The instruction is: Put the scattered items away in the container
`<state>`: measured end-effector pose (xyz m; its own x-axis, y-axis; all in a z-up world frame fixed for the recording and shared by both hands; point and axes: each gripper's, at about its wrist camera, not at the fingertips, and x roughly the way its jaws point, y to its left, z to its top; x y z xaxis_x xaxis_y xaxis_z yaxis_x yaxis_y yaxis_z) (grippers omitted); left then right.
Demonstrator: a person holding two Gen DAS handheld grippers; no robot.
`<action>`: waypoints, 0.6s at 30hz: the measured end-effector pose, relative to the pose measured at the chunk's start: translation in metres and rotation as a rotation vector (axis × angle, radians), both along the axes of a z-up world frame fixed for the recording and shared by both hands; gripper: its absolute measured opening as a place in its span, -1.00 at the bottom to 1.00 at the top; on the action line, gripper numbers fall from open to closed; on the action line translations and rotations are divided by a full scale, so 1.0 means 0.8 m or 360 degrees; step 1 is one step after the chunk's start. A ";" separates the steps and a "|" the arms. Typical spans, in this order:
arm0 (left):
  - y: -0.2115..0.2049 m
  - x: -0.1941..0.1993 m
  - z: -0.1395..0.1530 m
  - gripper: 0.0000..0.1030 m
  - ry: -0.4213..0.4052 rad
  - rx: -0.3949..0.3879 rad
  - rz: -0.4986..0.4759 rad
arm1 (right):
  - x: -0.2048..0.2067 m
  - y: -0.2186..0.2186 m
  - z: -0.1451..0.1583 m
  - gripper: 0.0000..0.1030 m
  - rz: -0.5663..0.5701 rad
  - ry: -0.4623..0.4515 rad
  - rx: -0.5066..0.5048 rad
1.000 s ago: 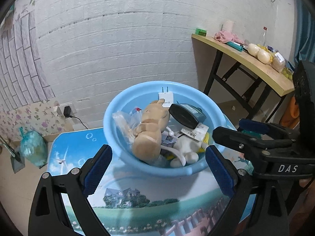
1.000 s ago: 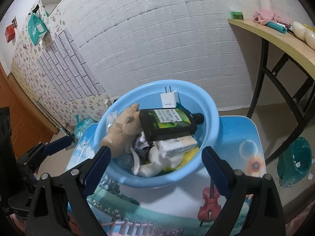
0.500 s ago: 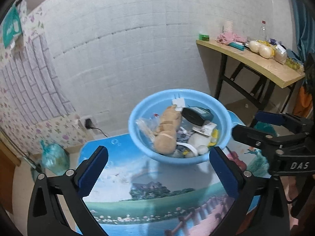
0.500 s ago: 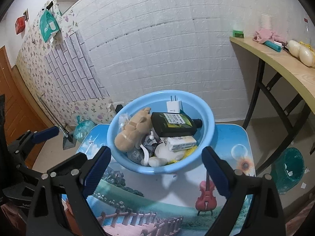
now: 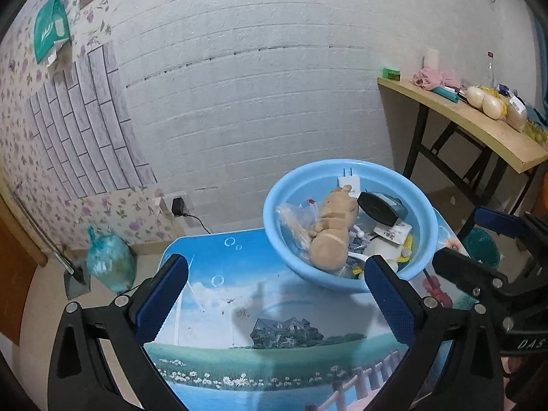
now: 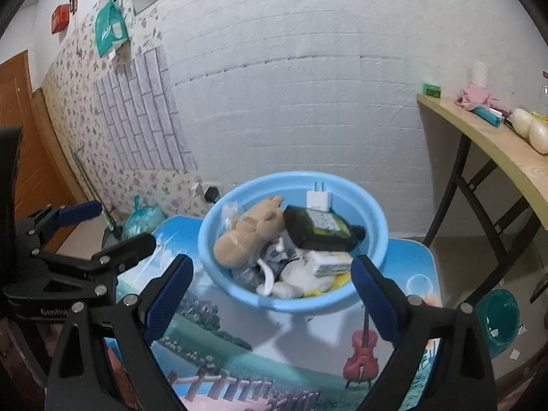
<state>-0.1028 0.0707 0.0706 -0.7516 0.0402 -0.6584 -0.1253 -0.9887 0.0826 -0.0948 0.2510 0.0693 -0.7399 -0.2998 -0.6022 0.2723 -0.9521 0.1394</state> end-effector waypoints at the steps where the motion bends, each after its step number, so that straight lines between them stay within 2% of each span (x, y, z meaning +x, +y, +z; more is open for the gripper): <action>1: 0.000 0.000 -0.002 1.00 -0.0006 -0.0001 -0.0004 | 0.000 -0.002 -0.001 0.85 0.0009 -0.0008 -0.0001; 11: 0.001 0.006 -0.005 1.00 -0.0045 0.0024 -0.0023 | 0.004 -0.001 -0.001 0.85 -0.0015 -0.0046 -0.0041; 18: 0.001 0.013 0.002 1.00 -0.0016 0.0031 -0.0022 | 0.006 0.001 0.001 0.85 -0.0029 -0.0056 -0.0056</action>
<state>-0.0927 0.0719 0.0724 -0.7440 0.0634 -0.6651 -0.1399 -0.9882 0.0623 -0.0897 0.2517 0.0701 -0.7239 -0.3077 -0.6175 0.2492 -0.9512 0.1819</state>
